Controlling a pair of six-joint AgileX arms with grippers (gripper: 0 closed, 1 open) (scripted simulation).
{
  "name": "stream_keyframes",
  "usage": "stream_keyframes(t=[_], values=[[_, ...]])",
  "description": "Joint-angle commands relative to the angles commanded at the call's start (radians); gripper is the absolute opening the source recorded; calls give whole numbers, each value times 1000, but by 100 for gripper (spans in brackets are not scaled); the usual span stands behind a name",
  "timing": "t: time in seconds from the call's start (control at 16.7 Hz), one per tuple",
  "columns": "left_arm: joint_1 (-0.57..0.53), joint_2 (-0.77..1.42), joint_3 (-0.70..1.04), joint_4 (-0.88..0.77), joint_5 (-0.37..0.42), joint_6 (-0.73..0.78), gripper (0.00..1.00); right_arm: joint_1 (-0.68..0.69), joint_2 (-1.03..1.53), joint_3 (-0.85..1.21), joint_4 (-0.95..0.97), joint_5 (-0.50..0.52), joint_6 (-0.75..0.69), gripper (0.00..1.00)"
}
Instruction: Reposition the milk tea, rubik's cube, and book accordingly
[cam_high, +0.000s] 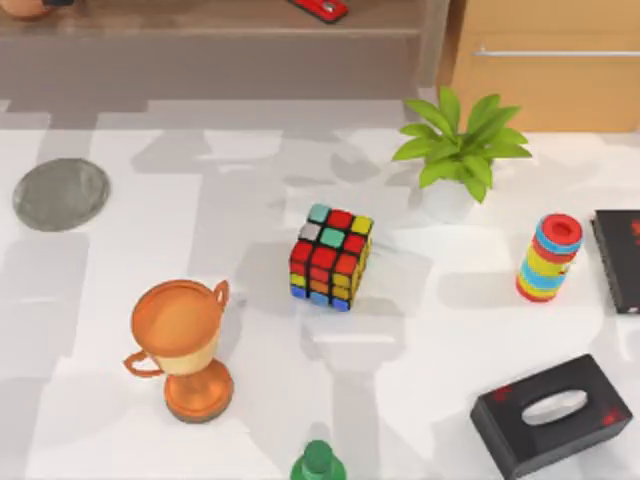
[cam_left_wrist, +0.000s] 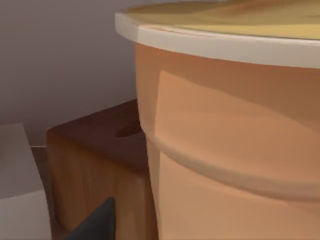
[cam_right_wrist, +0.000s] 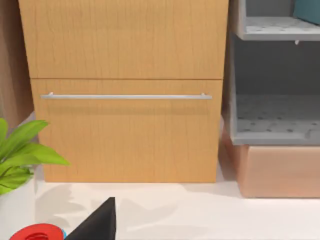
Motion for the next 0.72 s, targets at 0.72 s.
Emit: stream_keyframes(t=[0.72], values=[[-7,101,150,-49,-6,-1,77,0,0,0,0,0,0,100]])
